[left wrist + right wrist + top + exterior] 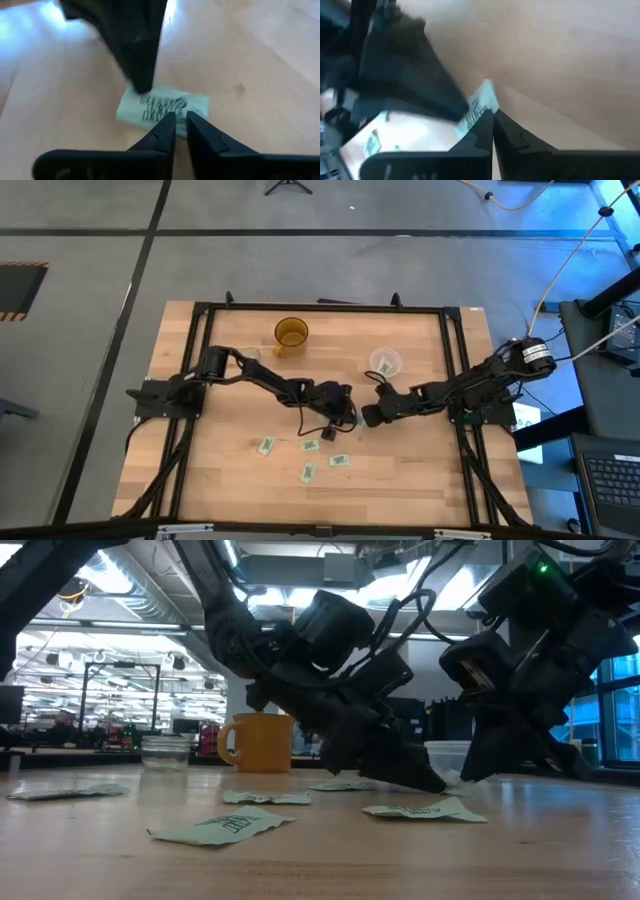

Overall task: Pick and place Stevia / Truvia into bins
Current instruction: Put the stevia packet into the transparent container

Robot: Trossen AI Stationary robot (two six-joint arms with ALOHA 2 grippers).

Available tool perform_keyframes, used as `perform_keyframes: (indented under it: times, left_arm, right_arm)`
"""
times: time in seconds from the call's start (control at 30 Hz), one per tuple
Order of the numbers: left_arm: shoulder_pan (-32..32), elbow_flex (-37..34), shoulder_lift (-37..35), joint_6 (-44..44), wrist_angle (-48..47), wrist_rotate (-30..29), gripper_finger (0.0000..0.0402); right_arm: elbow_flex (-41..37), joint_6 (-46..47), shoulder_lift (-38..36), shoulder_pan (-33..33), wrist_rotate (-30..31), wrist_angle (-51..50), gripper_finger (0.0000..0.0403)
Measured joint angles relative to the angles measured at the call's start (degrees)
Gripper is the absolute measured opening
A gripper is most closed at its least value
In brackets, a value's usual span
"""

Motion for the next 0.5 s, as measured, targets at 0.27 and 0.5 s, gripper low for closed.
perform_keyframes:
  times: [0.27, 0.5]
  left_arm:
    - [1.2, 0.02, -14.94, 0.09, -16.67, -7.86, 0.0101]
    - [1.89, 0.11, -28.4, -5.51, -29.15, -5.44, 0.0118]
  right_arm:
    - [1.31, -6.39, -2.23, -0.22, -1.69, 1.15, 0.0002]
    - [7.04, -17.25, -9.28, -3.93, -0.13, -7.56, 0.0001]
